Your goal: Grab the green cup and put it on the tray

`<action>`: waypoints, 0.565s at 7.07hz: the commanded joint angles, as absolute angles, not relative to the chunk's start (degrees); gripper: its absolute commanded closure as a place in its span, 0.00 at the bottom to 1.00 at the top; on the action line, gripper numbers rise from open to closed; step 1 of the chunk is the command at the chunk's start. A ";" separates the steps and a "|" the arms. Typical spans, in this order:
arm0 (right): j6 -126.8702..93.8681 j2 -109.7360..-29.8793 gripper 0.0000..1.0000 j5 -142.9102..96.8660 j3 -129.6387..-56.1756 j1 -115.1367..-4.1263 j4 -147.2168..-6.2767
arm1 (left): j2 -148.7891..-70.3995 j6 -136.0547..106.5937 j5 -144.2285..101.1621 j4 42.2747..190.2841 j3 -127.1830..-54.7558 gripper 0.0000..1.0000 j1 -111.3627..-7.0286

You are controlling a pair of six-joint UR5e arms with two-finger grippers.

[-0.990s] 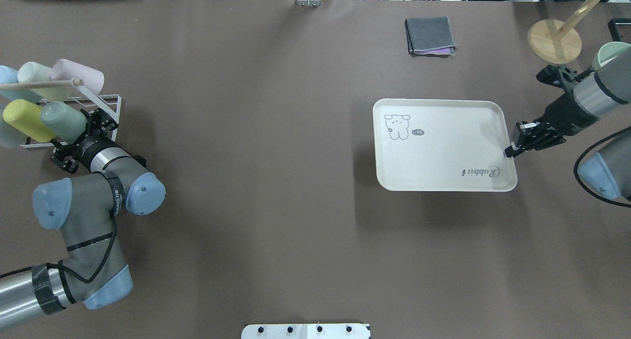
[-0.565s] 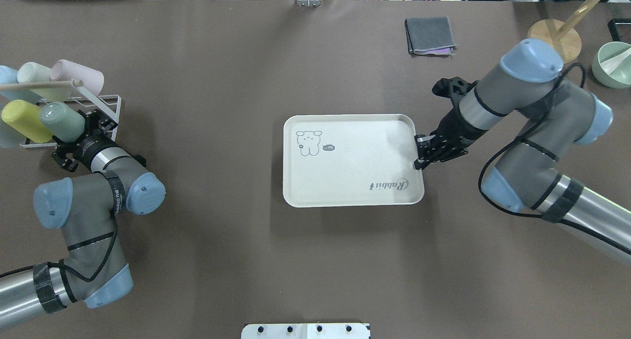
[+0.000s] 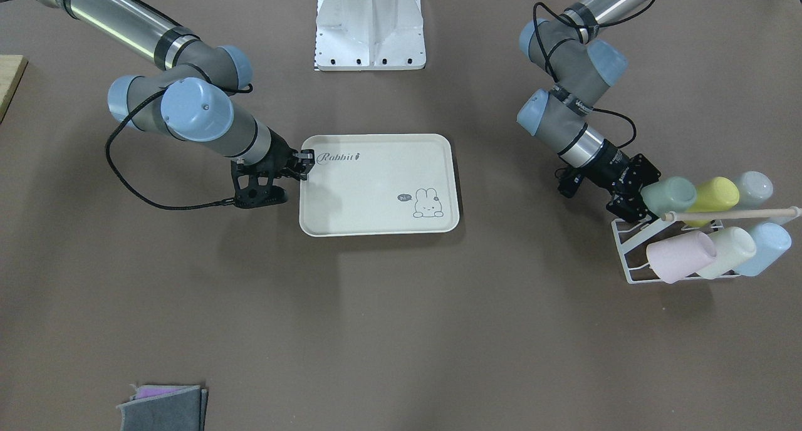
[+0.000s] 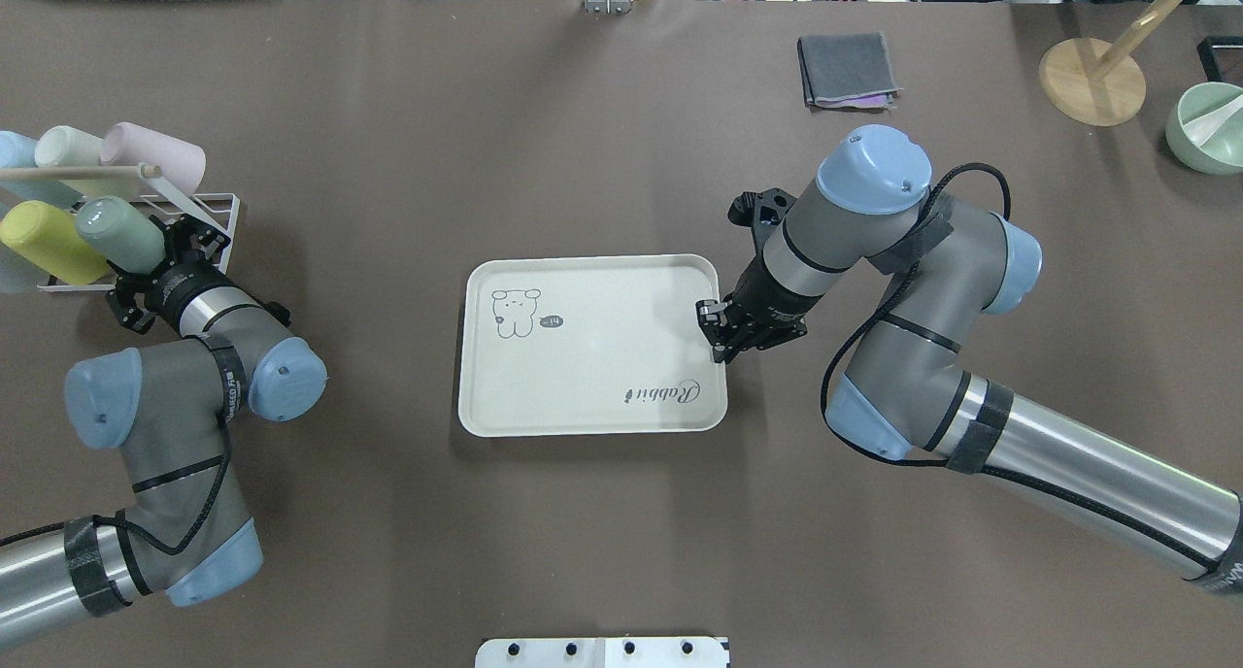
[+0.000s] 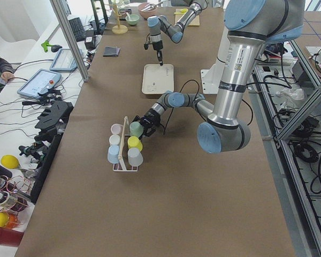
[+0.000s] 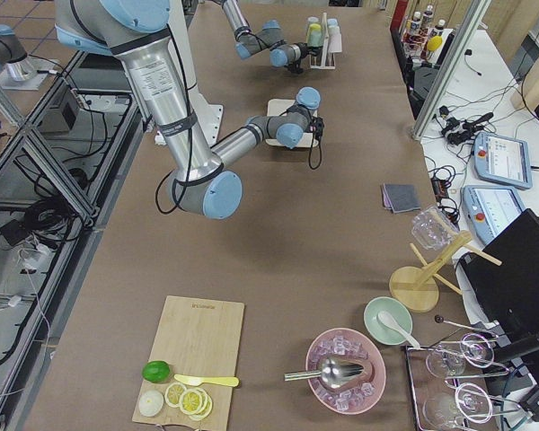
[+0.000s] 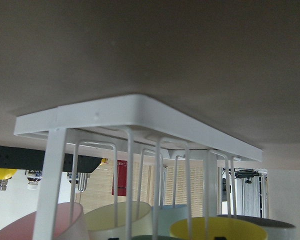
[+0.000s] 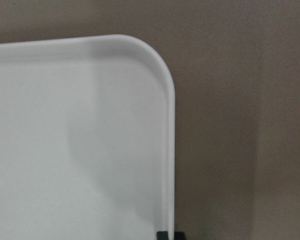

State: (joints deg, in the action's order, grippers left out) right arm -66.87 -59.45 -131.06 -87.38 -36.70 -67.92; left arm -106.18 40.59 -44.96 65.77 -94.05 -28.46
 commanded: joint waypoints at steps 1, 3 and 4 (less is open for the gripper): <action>-67.24 -59.85 1.00 -130.34 -87.36 -35.95 -67.77 | -105.65 40.60 -44.82 65.57 -96.66 0.37 -29.61; -66.71 -60.81 0.40 -131.13 -87.89 -38.39 -68.11 | -102.85 40.61 -44.82 65.22 -101.05 0.37 -30.14; -66.19 -62.91 0.19 -132.79 -88.33 -43.02 -68.64 | -102.48 40.69 -44.82 65.13 -102.47 0.37 -30.84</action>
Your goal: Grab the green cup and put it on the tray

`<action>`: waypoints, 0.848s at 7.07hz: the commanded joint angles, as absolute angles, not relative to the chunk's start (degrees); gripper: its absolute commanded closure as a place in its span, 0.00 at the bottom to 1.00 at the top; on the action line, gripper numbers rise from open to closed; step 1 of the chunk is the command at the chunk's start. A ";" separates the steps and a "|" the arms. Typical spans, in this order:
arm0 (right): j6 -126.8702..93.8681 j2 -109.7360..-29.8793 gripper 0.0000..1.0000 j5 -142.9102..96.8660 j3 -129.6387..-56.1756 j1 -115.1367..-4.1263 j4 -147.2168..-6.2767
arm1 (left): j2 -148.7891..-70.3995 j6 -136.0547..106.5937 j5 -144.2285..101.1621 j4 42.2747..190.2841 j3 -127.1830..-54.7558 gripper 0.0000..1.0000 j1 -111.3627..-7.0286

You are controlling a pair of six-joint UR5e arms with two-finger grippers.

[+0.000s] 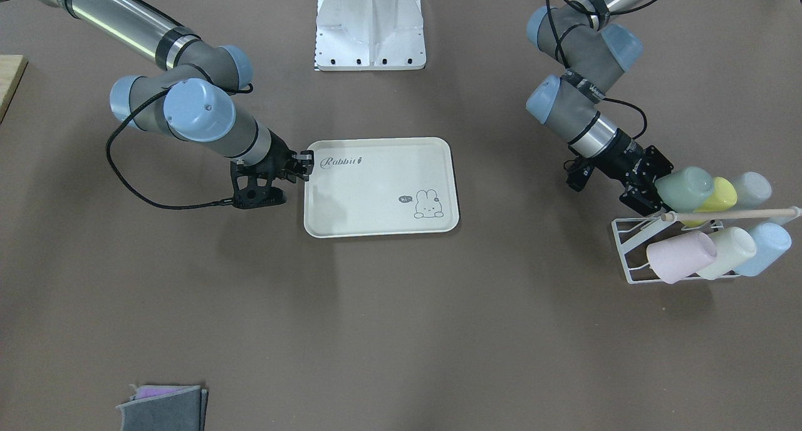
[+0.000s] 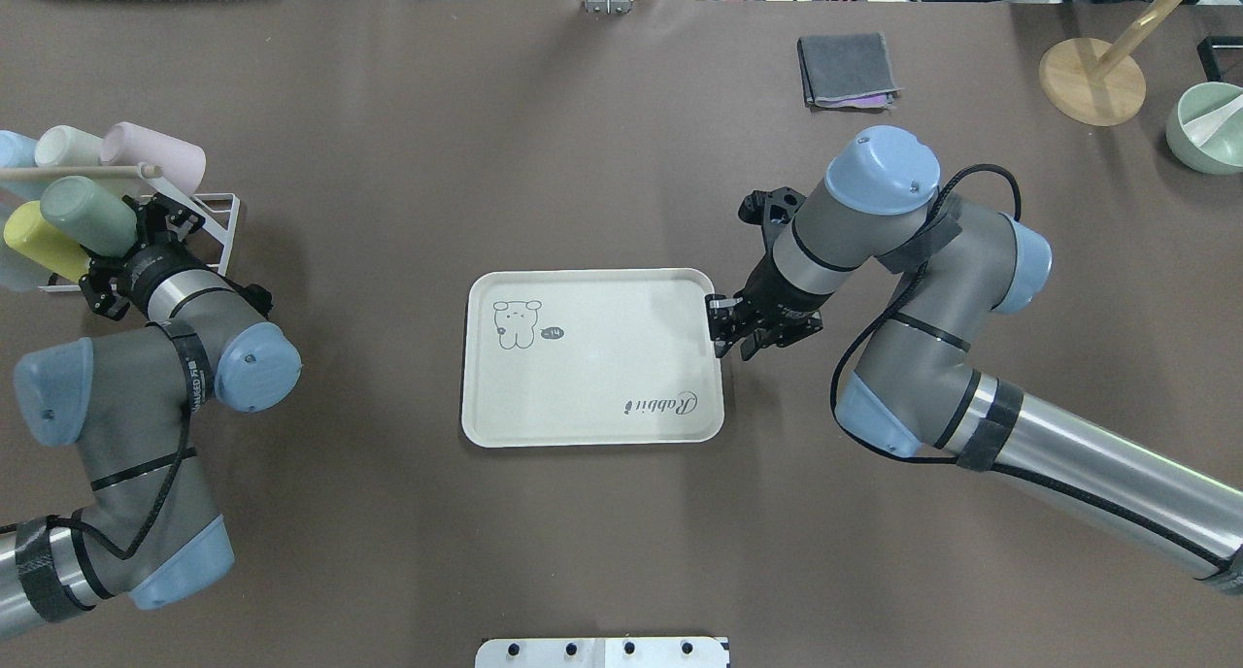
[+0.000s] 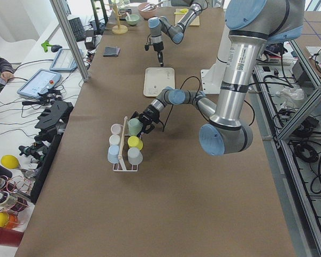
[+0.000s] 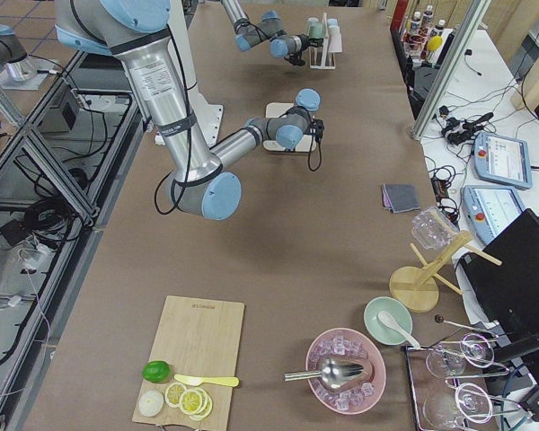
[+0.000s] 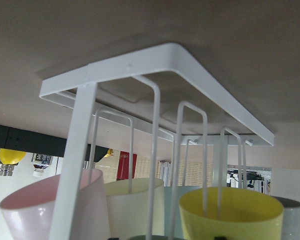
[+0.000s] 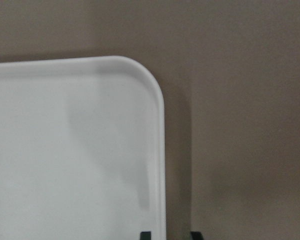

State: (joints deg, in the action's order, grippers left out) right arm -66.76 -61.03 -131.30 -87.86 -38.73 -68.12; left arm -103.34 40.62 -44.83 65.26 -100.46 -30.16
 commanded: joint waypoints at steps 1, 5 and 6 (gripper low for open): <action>-65.05 -65.10 0.19 -136.89 -88.68 -47.85 -68.64 | -101.87 40.87 -44.82 64.95 -103.96 0.37 -32.15; -30.55 -95.21 0.19 -137.91 -95.89 -68.06 -71.26 | -101.77 48.30 -45.70 58.27 -118.89 0.37 -34.70; -15.53 -98.58 0.19 -136.68 -95.98 -74.81 -77.37 | -104.91 48.51 -48.40 58.71 -119.18 0.41 -35.76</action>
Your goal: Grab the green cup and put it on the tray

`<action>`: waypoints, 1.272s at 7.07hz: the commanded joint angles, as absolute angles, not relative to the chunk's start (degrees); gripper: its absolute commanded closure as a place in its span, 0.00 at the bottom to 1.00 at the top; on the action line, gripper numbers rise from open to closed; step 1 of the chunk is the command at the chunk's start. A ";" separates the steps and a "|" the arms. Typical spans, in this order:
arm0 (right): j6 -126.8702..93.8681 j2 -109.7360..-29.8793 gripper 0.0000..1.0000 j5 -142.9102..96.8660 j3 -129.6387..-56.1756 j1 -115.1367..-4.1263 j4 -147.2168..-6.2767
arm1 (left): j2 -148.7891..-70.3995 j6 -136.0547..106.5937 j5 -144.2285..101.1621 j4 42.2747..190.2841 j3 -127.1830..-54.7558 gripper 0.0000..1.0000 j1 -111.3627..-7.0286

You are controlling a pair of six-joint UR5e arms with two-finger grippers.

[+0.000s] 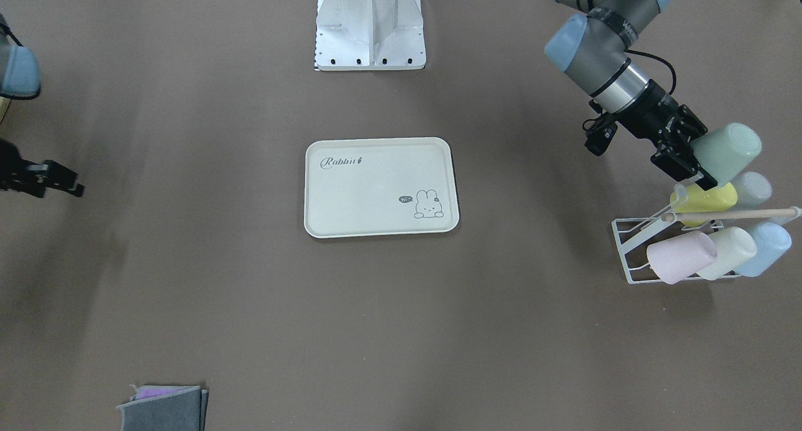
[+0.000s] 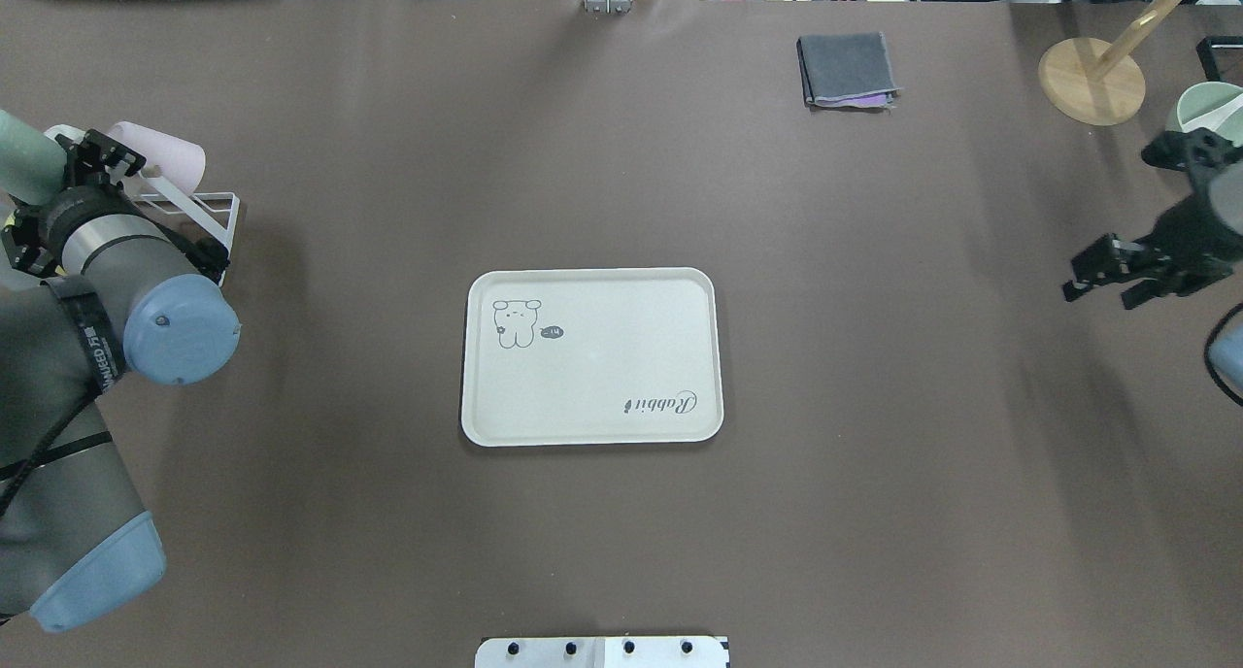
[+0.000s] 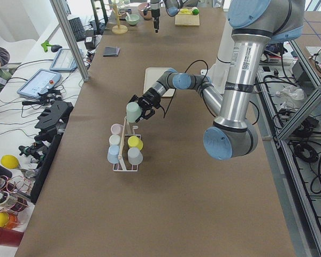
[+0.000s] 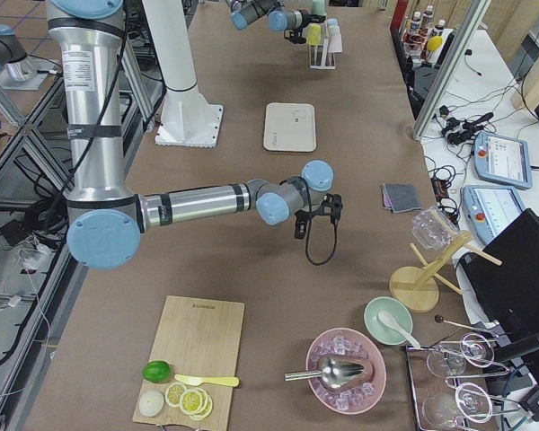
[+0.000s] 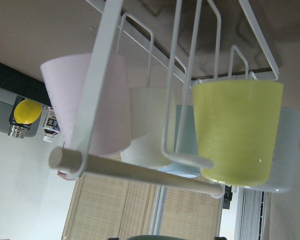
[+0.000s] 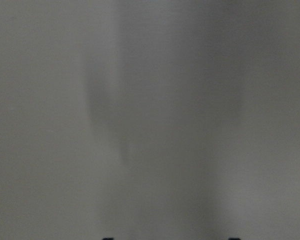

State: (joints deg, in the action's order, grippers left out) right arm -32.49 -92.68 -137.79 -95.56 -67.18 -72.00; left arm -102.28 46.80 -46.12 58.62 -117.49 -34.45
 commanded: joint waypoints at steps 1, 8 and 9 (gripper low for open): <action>-1.20 -98.53 0.19 -133.28 -95.98 -82.19 -86.83 | -109.38 48.52 -52.87 59.76 -118.92 0.42 -36.47; 15.21 -93.16 0.00 -127.18 -95.89 -91.76 -100.02 | -114.62 48.52 -66.00 105.68 -112.36 0.53 -36.83; 15.12 -92.82 0.00 -127.00 -94.76 -91.50 -100.02 | -114.78 48.25 -67.40 118.09 -107.28 0.54 -36.57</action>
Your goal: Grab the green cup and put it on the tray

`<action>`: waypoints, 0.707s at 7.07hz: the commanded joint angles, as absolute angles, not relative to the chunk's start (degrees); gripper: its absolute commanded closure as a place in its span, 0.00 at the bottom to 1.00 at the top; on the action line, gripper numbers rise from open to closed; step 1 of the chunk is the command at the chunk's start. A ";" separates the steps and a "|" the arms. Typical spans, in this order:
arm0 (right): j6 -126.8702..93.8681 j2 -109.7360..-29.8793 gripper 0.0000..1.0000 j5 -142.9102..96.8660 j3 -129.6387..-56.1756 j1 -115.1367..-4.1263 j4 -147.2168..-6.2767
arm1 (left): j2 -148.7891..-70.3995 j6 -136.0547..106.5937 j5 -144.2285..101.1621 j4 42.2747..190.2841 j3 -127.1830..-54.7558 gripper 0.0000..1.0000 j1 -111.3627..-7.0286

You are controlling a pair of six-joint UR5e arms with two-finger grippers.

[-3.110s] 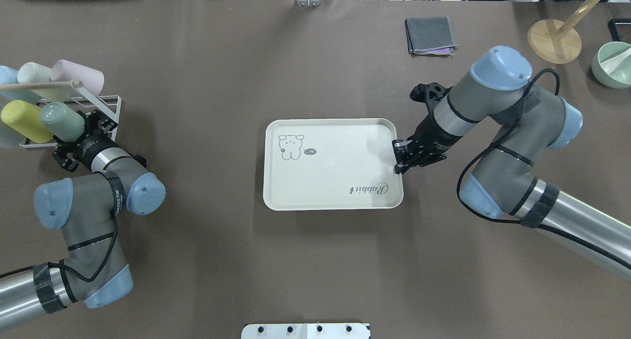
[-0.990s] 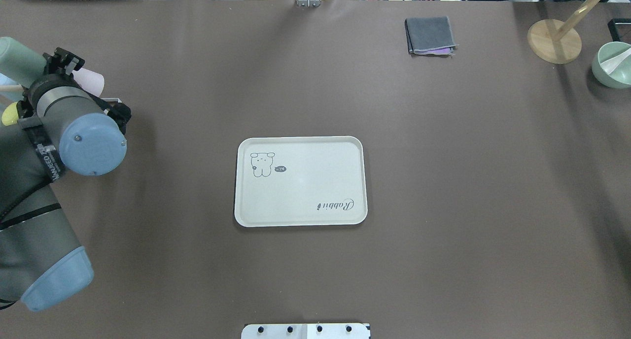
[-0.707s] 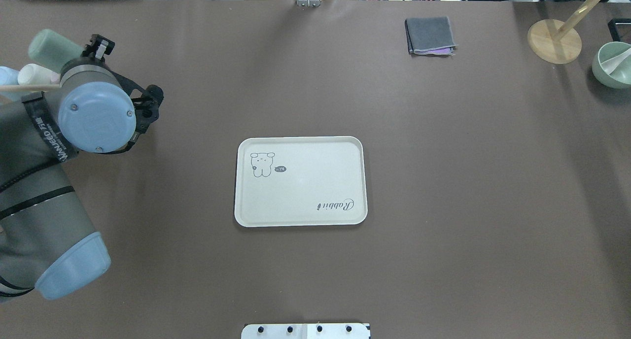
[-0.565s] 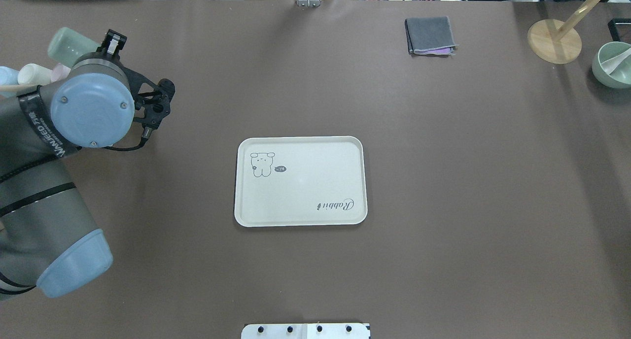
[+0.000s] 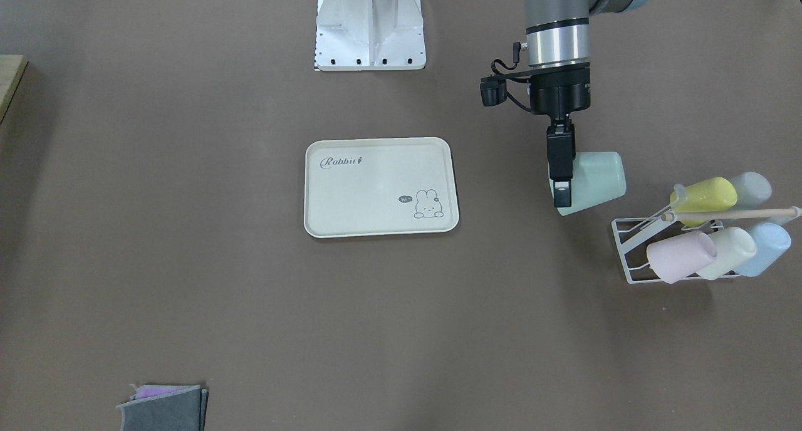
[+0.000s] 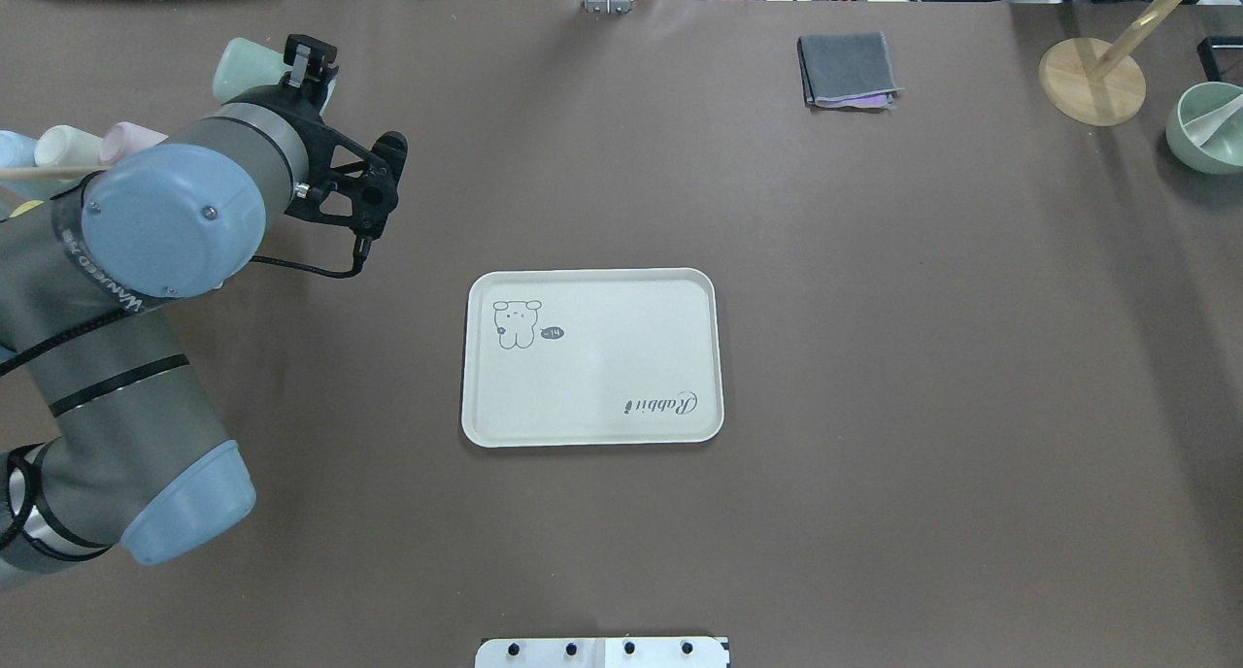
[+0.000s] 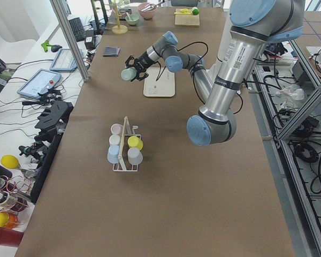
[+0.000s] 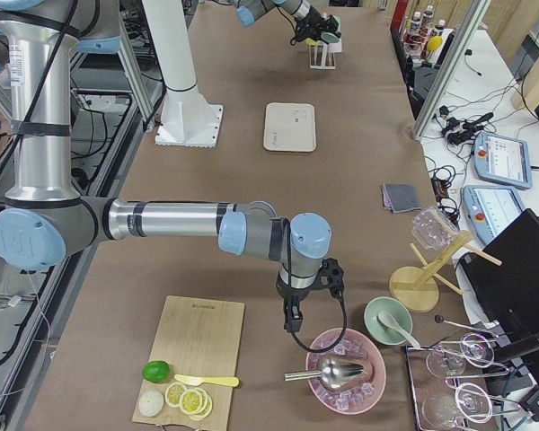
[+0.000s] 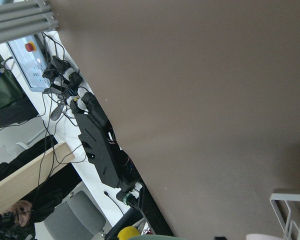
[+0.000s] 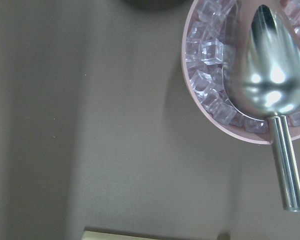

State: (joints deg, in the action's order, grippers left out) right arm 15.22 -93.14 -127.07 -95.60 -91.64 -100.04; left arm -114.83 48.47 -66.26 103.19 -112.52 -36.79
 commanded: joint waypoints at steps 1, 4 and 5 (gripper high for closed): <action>15.12 -92.81 0.00 -127.09 -94.66 -91.49 -100.02 | -115.22 46.77 -73.07 119.60 -107.40 0.54 -36.21; 15.20 -93.42 0.00 -127.71 -94.92 -91.58 -100.02 | -115.92 28.01 -89.51 131.09 -106.18 0.55 -35.78; 15.12 -93.60 0.00 -127.79 -94.92 -91.58 -100.02 | -117.58 21.34 -95.39 136.96 -102.87 0.55 -35.60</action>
